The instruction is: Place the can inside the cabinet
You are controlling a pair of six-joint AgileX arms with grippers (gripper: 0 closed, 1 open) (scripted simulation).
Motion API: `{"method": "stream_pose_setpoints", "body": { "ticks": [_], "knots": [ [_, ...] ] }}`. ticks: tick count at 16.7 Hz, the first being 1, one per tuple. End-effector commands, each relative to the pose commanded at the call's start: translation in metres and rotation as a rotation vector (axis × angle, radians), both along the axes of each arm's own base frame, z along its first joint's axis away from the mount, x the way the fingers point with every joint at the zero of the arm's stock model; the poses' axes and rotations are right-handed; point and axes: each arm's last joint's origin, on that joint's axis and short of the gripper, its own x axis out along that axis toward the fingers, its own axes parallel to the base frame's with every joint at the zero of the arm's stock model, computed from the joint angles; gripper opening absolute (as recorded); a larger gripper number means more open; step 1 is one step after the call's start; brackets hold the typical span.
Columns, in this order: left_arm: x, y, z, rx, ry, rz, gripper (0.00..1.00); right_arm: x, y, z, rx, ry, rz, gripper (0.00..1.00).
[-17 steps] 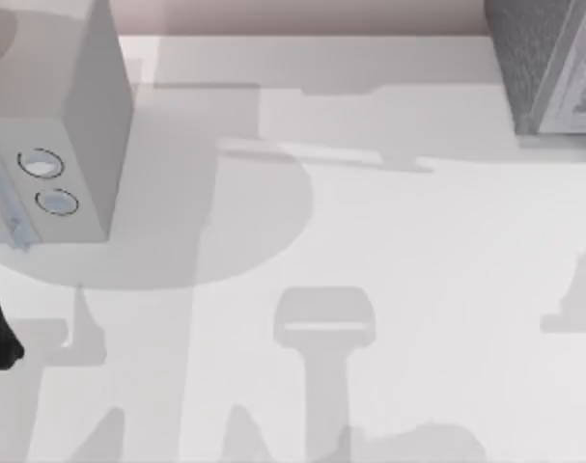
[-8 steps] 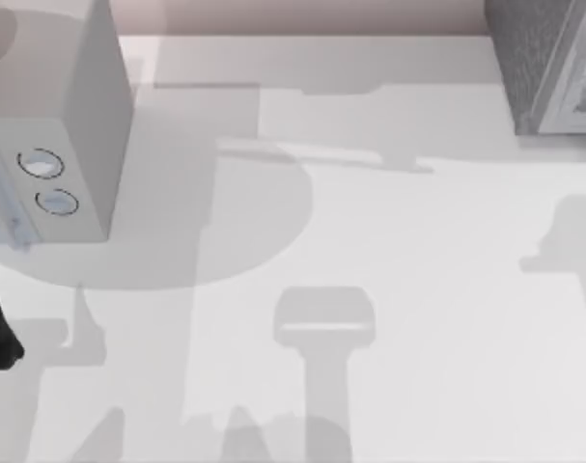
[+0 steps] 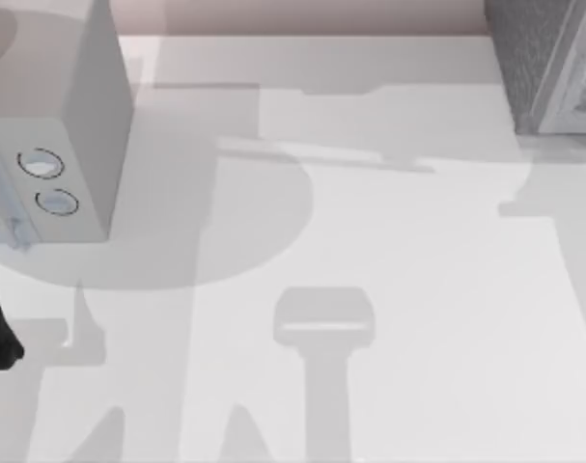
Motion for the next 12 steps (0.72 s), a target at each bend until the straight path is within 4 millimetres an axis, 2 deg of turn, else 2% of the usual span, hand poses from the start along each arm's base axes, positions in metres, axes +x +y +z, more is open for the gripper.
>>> {"method": "stream_pose_setpoints", "body": {
  "ticks": [12],
  "knots": [
    [0.0,0.0,0.0,0.0,0.0,0.0,1.0,0.079,0.024,0.083,-0.002,0.022,-0.002,0.0]
  ]
}}
